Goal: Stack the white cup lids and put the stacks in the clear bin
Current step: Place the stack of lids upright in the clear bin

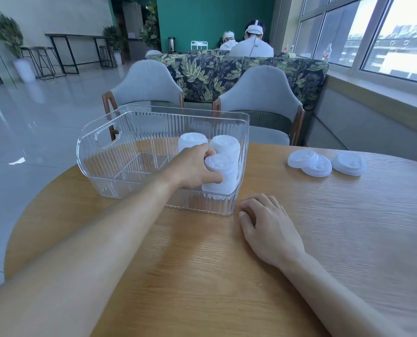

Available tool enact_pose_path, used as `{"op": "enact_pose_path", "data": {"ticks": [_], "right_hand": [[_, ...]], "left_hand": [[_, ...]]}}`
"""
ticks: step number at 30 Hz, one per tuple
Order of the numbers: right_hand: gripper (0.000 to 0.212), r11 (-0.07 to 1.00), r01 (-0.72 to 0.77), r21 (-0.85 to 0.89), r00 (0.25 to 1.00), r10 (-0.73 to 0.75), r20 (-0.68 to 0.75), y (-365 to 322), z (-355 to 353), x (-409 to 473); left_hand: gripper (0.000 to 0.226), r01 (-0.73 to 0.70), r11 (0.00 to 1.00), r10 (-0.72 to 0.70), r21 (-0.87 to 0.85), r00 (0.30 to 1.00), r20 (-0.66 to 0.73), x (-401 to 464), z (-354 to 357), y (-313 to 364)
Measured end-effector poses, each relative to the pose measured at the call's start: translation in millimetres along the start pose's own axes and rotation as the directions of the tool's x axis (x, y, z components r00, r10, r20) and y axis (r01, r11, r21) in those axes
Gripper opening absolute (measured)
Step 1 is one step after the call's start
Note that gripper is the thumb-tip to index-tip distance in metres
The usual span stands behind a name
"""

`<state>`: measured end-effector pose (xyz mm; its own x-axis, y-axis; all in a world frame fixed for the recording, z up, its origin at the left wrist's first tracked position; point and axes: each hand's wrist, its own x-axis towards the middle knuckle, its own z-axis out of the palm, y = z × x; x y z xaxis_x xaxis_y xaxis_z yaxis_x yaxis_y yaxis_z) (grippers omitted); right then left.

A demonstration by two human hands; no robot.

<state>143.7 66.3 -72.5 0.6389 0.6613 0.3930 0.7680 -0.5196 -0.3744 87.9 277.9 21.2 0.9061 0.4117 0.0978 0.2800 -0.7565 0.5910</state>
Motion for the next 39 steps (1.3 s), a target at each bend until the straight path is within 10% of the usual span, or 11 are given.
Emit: {"op": "enact_pose_path", "data": {"ticks": [10,18,30,39], "right_hand": [[0.015,0.999,-0.011,0.051,1.000,0.013,-0.029,2,-1,-6],[0.013,0.996,-0.023,0.082,0.998,0.027,-0.049,12,-15,-26],[0.020,0.986,-0.169,-0.010,0.985,0.168,-0.043,99,-79,-80],[0.021,0.953,-0.300,0.049,0.950,0.303,-0.074,156,-102,-76]], "left_hand": [[0.087,-0.011,0.999,0.016,0.046,0.994,-0.110,-24,12,4],[0.014,-0.319,0.946,0.274,0.059,0.691,-0.669,-81,64,26],[0.018,-0.241,0.962,0.267,0.130,0.931,-0.250,-102,167,92],[0.047,-0.149,0.983,0.159,0.107,0.983,-0.097,-49,198,129]]}}
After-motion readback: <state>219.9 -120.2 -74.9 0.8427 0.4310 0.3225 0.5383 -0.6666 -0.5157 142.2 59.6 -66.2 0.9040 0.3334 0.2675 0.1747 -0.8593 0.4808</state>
